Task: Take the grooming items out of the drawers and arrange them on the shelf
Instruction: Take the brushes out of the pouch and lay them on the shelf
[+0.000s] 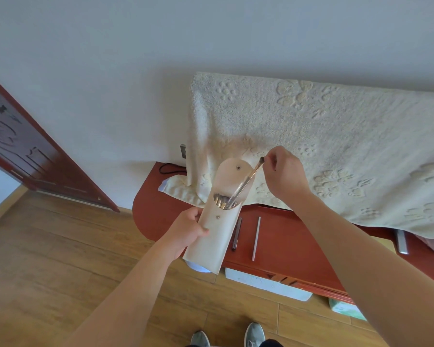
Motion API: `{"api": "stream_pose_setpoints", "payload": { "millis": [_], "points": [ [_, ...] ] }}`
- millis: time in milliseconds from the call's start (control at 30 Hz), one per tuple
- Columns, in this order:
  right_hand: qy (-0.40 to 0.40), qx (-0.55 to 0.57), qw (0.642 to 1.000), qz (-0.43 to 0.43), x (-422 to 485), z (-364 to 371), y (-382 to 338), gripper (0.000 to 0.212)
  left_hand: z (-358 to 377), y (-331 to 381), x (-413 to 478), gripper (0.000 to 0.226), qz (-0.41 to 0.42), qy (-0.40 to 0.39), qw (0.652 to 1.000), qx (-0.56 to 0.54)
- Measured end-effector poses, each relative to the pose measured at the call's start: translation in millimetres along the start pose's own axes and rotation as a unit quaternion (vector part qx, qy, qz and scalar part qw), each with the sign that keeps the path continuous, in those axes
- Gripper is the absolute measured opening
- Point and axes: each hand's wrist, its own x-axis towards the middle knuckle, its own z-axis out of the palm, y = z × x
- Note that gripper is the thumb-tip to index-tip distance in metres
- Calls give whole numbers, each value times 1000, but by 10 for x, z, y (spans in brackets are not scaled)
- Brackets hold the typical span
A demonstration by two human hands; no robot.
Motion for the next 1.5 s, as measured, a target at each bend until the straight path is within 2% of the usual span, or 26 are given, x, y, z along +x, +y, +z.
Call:
{"api": "stream_pose_setpoints", "payload": {
  "millis": [300, 500, 700, 1033, 1233, 1500],
  "points": [
    [10, 14, 1000, 14, -12, -179, 89, 16, -115, -145, 19, 38, -49, 60, 997, -16],
    [-21, 8, 999, 44, -96, -243, 225, 12, -124, -84, 57, 42, -49, 65, 996, -23],
    [-98, -12, 992, 76, -256, -213, 494, 14, -38, -27, 109, 44, -41, 54, 997, -26],
    [-264, -43, 954, 138, -561, -9, 1060, 10, 99, 92, 170, 41, -25, 40, 996, -75],
    [-316, -75, 938, 118, -639, 221, 1342, 16, 185, 83, 235, 41, -29, 36, 995, -85],
    [-319, -178, 928, 78, -669, 690, 1769, 21, 308, -14, 283, 42, -36, 51, 993, -101]
  ]
}}
